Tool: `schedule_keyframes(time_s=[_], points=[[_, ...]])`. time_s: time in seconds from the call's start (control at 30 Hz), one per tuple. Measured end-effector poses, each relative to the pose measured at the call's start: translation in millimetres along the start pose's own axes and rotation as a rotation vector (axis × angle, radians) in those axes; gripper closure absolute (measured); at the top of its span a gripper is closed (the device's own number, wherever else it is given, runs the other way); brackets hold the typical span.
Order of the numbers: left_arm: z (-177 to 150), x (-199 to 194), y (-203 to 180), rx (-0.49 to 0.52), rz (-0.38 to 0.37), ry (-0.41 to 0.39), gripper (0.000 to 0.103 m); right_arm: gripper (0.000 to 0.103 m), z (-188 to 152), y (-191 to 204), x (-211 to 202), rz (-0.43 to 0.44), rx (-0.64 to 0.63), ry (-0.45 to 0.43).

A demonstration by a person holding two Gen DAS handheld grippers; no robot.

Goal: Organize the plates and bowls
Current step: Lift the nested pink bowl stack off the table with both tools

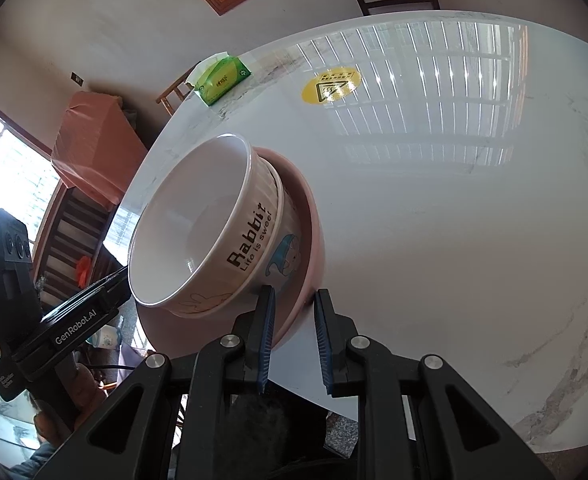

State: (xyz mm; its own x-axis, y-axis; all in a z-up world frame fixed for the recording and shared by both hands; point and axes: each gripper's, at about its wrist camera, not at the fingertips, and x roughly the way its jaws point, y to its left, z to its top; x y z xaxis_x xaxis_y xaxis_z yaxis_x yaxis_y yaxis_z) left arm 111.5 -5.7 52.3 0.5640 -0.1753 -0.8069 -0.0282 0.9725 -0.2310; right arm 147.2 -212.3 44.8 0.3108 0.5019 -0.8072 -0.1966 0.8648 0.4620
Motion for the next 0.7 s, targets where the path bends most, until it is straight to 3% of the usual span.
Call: schedule_keyframes(time_s=[0.7], points=[[5, -29, 18, -0.050, 0.030, -0.050, 0.091, 0.084, 14, 33, 4, 0.037, -0.045, -0.016]])
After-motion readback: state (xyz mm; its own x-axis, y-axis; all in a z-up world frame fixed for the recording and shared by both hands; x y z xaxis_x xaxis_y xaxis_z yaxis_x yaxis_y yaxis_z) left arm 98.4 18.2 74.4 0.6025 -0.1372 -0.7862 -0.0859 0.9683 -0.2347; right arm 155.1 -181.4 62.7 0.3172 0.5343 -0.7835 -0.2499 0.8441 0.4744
